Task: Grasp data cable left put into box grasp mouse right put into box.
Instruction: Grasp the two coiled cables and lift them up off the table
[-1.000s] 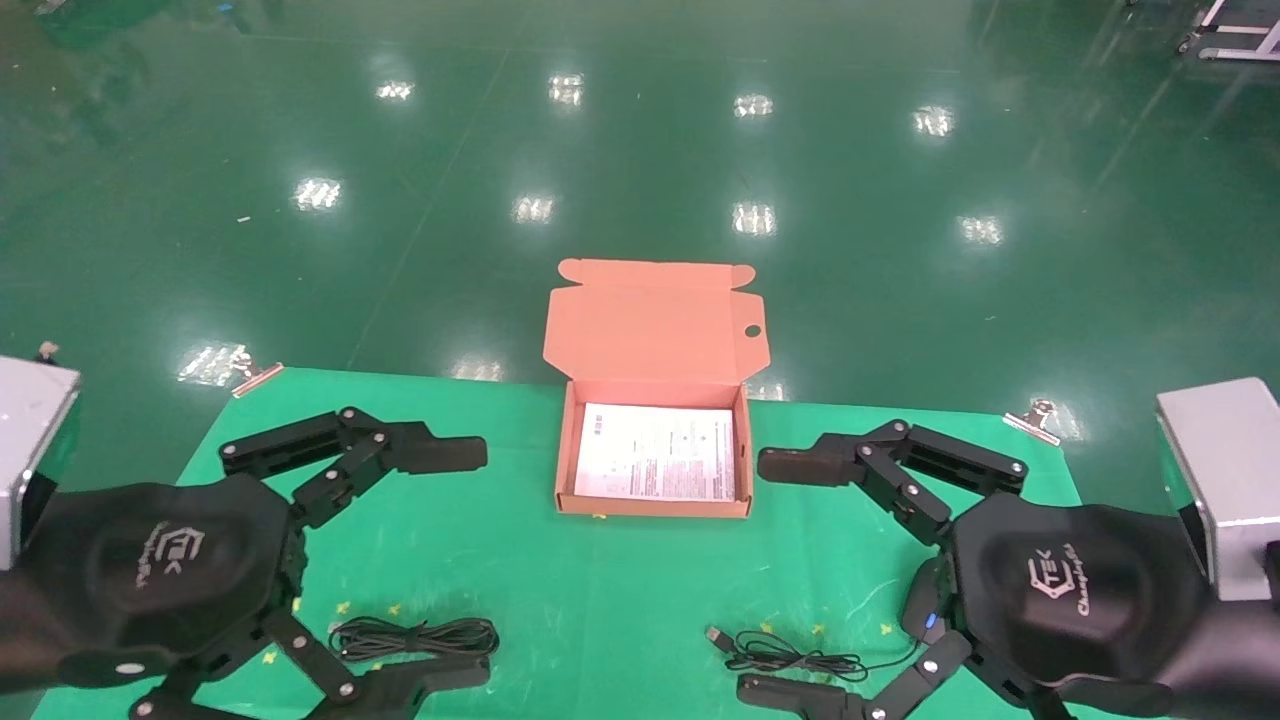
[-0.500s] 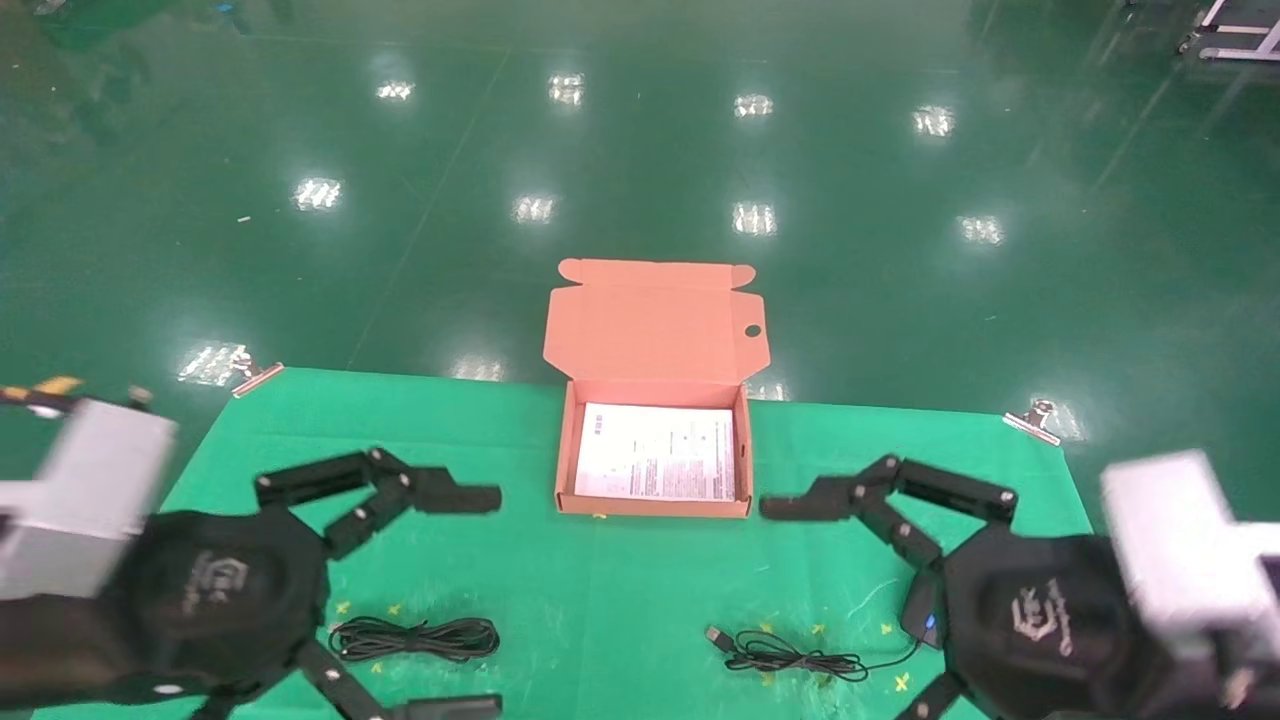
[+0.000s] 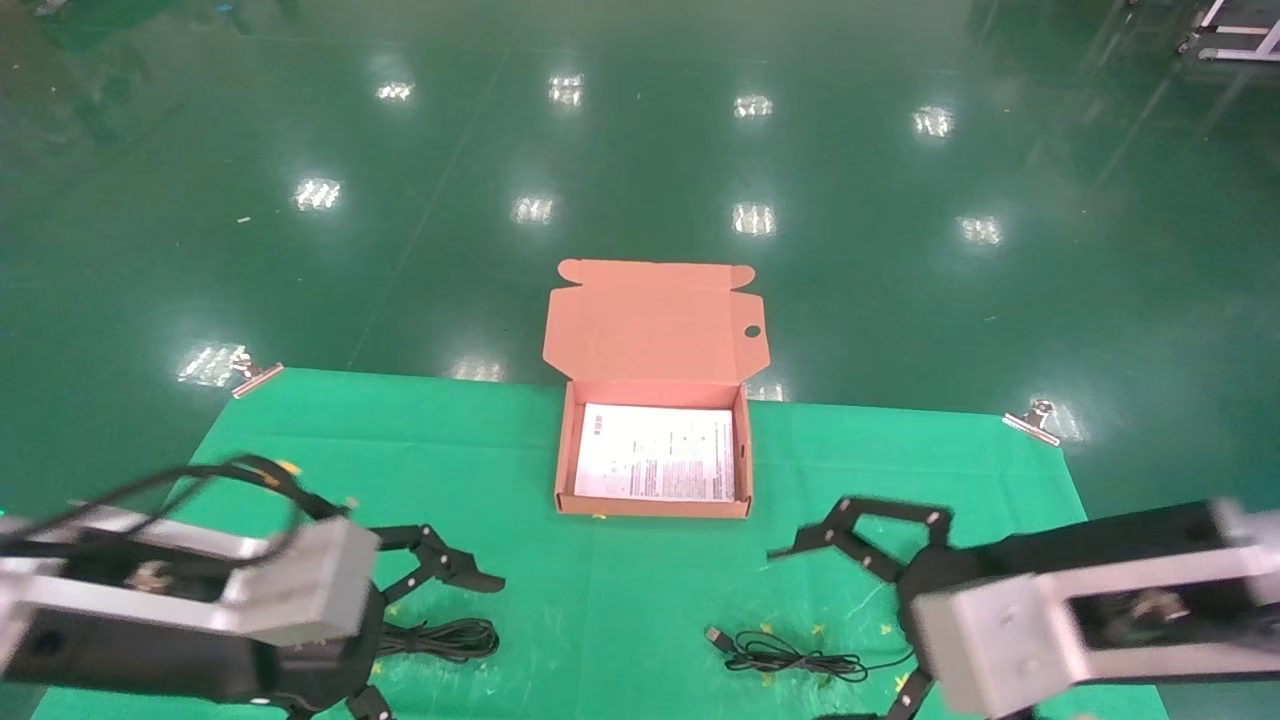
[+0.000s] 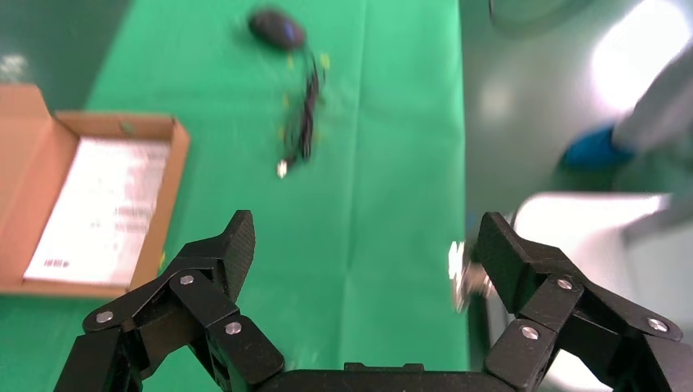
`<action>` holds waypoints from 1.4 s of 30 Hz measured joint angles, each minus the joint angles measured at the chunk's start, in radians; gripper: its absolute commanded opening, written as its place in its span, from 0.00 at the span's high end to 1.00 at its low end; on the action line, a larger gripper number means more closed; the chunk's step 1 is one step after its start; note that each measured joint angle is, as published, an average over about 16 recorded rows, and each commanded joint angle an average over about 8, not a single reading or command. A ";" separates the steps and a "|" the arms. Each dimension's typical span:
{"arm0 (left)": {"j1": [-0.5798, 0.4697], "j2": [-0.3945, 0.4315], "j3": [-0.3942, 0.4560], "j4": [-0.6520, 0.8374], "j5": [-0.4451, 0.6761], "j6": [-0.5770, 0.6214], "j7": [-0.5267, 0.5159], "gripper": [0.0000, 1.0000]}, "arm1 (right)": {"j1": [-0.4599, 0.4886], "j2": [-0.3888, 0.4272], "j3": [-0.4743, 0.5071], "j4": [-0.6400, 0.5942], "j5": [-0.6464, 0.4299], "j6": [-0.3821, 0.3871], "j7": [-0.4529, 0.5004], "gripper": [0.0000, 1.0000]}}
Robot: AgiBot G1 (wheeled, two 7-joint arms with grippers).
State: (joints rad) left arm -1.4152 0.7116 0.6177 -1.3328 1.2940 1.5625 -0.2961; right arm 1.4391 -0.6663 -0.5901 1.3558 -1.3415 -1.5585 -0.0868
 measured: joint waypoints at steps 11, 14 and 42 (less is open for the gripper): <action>-0.103 0.116 0.208 -0.001 0.331 -0.028 -0.009 0.00 | 0.059 -0.064 -0.189 0.003 -0.273 0.052 -0.090 0.00; -0.107 0.146 0.250 0.009 0.407 -0.044 -0.024 0.00 | 0.045 -0.077 -0.219 0.002 -0.333 0.084 -0.087 0.00; -0.084 0.364 0.295 0.654 0.520 -0.246 0.050 0.00 | -0.108 -0.235 -0.293 -0.179 -0.573 0.326 0.135 0.00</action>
State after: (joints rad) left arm -1.4989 1.0760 0.9126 -0.6791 1.8138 1.3161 -0.2462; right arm 1.3312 -0.9015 -0.8834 1.1764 -1.9142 -1.2321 0.0487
